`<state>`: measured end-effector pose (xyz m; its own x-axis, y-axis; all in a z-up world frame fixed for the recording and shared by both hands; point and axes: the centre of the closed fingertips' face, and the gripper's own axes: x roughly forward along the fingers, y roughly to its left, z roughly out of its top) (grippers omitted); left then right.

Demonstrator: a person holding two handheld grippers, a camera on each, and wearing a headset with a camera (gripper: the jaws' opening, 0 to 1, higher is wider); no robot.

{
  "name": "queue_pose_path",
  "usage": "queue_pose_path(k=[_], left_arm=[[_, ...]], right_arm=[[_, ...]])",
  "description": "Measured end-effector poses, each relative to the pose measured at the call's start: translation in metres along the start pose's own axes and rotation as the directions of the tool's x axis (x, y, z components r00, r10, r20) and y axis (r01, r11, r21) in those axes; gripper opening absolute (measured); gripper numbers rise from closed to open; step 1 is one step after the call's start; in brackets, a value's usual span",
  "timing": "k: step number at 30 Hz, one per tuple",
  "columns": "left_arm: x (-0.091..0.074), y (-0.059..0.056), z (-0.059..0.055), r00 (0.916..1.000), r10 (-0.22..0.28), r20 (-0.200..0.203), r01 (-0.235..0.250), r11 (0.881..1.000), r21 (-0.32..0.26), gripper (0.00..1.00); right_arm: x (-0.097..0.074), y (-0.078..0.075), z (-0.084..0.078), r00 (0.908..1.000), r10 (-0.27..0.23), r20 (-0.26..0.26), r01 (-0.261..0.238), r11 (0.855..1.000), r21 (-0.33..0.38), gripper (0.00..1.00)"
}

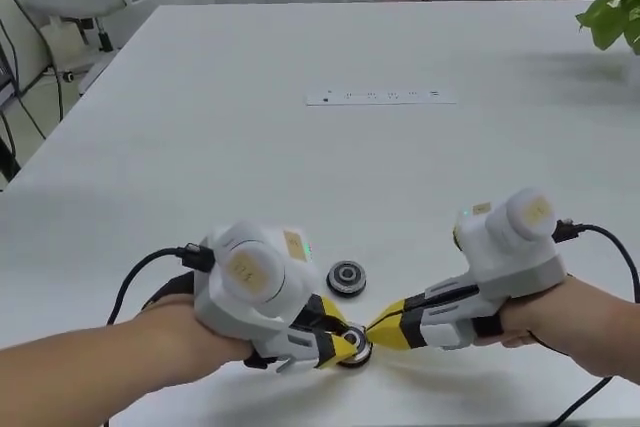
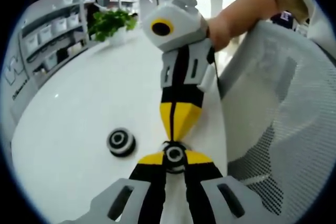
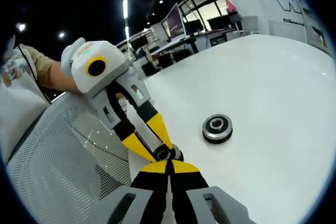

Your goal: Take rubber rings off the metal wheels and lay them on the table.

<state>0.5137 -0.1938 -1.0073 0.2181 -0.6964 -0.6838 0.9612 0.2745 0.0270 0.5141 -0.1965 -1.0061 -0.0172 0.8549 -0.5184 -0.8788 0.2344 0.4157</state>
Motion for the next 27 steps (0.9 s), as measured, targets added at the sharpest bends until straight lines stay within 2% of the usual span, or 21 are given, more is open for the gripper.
queue_pose_path(k=[21, 27], left_arm=[[0.0, -0.002, 0.0, 0.9999, -0.008, -0.007, 0.008, 1.0, 0.005, 0.12], [0.0, -0.002, 0.0, 1.0, -0.008, -0.005, 0.008, 1.0, 0.005, 0.12]], right_arm=[[0.004, 0.007, 0.0, 0.9995, 0.031, 0.007, -0.031, 0.999, 0.017, 0.0], [0.008, 0.017, 0.005, 0.9976, 0.066, 0.022, -0.066, 0.998, 0.005, 0.0]])
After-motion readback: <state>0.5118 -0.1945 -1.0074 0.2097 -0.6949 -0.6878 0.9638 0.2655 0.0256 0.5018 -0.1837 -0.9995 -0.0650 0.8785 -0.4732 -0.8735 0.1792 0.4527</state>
